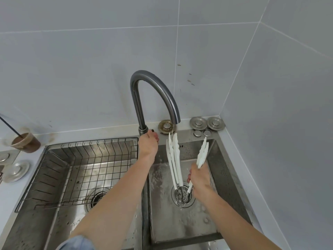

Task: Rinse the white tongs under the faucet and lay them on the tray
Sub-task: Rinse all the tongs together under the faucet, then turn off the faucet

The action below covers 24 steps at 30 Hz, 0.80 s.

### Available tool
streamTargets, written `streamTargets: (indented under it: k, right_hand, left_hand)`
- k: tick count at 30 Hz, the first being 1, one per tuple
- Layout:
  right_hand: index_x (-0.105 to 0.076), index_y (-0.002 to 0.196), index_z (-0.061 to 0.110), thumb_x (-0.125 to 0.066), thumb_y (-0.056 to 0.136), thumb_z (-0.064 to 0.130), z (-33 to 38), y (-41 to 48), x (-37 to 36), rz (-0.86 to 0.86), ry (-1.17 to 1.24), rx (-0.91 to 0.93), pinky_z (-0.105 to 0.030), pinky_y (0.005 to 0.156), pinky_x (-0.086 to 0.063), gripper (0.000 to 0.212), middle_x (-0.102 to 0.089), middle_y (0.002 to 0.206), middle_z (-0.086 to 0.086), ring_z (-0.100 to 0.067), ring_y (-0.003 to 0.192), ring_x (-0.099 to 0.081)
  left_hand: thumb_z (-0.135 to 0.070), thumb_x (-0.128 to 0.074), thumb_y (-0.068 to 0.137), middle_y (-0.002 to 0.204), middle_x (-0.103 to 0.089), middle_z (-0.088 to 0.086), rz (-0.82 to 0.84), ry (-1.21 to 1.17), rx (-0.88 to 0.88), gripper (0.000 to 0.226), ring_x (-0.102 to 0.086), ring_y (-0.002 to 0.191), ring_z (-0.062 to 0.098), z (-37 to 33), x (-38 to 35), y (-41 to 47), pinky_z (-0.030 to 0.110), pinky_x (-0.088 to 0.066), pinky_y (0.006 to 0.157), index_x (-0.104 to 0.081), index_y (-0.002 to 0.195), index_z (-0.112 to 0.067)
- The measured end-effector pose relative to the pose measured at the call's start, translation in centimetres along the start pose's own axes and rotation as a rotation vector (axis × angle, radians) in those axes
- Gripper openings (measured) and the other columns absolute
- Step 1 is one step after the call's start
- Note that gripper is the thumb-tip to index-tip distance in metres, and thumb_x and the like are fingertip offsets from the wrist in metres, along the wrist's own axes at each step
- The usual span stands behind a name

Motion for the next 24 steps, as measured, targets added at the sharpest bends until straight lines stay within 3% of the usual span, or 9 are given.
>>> streamTargets:
  k: [3,5,6,9,11,13,16,20,24]
  right_hand:
    - [-0.042,0.107,0.017,-0.040,0.093,0.007,0.1,-0.3,0.5,0.015,0.028,-0.005,-0.029,0.045,-0.036,0.017,-0.040,0.065,-0.004,-0.013,0.049,-0.036]
    - [-0.042,0.107,0.016,-0.039,0.094,0.008,0.1,-0.4,0.8,0.021,0.030,-0.002,-0.029,0.046,-0.036,0.016,-0.039,0.065,-0.004,-0.013,0.050,-0.035]
    - [-0.042,0.105,0.015,-0.038,0.094,0.008,0.1,-0.5,0.8,0.024,0.041,-0.003,-0.029,0.046,-0.036,0.014,-0.039,0.064,-0.004,-0.013,0.049,-0.036]
    - [-0.043,0.097,0.013,-0.037,0.094,0.009,0.2,-0.7,0.8,0.042,0.029,-0.017,-0.029,0.046,-0.036,0.007,-0.039,0.061,-0.004,-0.014,0.048,-0.037]
    - [-0.044,0.088,0.013,-0.037,0.096,0.012,0.1,-1.1,0.6,0.090,0.027,-0.052,-0.028,0.047,-0.036,0.010,-0.041,0.061,-0.003,-0.014,0.049,-0.038]
    - [-0.046,0.081,0.014,-0.038,0.098,0.015,-0.1,-1.5,0.5,0.124,-0.020,-0.058,-0.027,0.048,-0.038,0.019,-0.045,0.063,-0.004,-0.013,0.050,-0.041]
    - [-0.046,0.102,0.013,-0.040,0.097,0.013,-0.6,-1.9,0.8,0.102,-0.096,-0.002,-0.030,0.052,-0.046,0.008,-0.053,0.073,-0.006,-0.015,0.055,-0.049]
    - [-0.043,0.121,0.009,-0.043,0.096,0.014,-1.7,-2.5,1.0,0.109,-0.142,0.013,-0.040,0.070,-0.053,0.026,-0.059,0.085,-0.010,-0.021,0.068,-0.057]
    - [-0.040,0.124,0.011,-0.042,0.097,0.022,-2.9,-3.3,1.3,0.137,-0.164,-0.091,-0.032,0.058,-0.048,0.029,-0.058,0.086,-0.010,-0.021,0.071,-0.057]
  left_hand:
    - [-0.029,-0.031,0.102,0.077,-0.061,0.004,0.026,-0.011,0.030,0.043,-0.058,0.081,0.022,-0.1,-0.1,-0.6,0.037,-0.051,0.081,-0.061,0.074,-0.017]
    - [-0.037,-0.035,0.100,0.081,-0.060,0.001,0.067,0.121,0.006,0.038,-0.059,0.083,0.022,0.1,0.1,-1.7,0.036,-0.049,0.076,-0.061,0.085,-0.014]
    - [-0.044,-0.036,0.098,0.087,-0.061,-0.002,0.119,0.202,-0.006,0.040,-0.059,0.086,0.020,0.4,0.2,-2.7,0.033,-0.049,0.074,-0.061,0.098,-0.013]
    - [-0.063,-0.040,0.089,0.122,-0.058,-0.006,0.379,0.287,0.062,0.061,-0.057,0.110,0.016,3.5,-0.4,-6.9,0.040,-0.049,0.095,-0.049,0.131,-0.019]
    - [-0.059,-0.048,0.087,0.121,-0.062,-0.001,0.469,0.185,0.172,0.054,-0.062,0.105,0.017,5.7,-1.0,-9.9,0.039,-0.053,0.091,-0.051,0.126,-0.022]
    - [-0.050,-0.054,0.089,0.109,-0.067,0.003,0.428,0.066,0.235,0.043,-0.067,0.098,0.022,7.1,-1.5,-11.9,0.043,-0.055,0.088,-0.053,0.122,-0.022]
    - [-0.038,-0.052,0.094,0.104,-0.067,0.008,0.283,-0.006,0.214,0.031,-0.068,0.095,0.027,7.3,-1.8,-13.7,0.050,-0.054,0.088,-0.051,0.119,-0.020]
    - [-0.030,-0.047,0.097,0.108,-0.062,0.006,0.197,0.067,0.173,0.023,-0.063,0.101,0.022,7.2,-1.6,-15.2,0.045,-0.050,0.093,-0.045,0.118,-0.020]
    - [-0.035,-0.043,0.099,0.093,-0.054,-0.004,0.243,0.256,0.219,0.022,-0.057,0.086,0.010,7.2,-0.9,-15.5,0.026,-0.046,0.068,-0.039,0.109,-0.016]
Point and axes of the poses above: each hand's wrist, its own y-axis towards the middle knuckle, its own x-axis out of the back of the hand, z = x × y, the point moved 5 cm from there along y, towards the middle knuckle
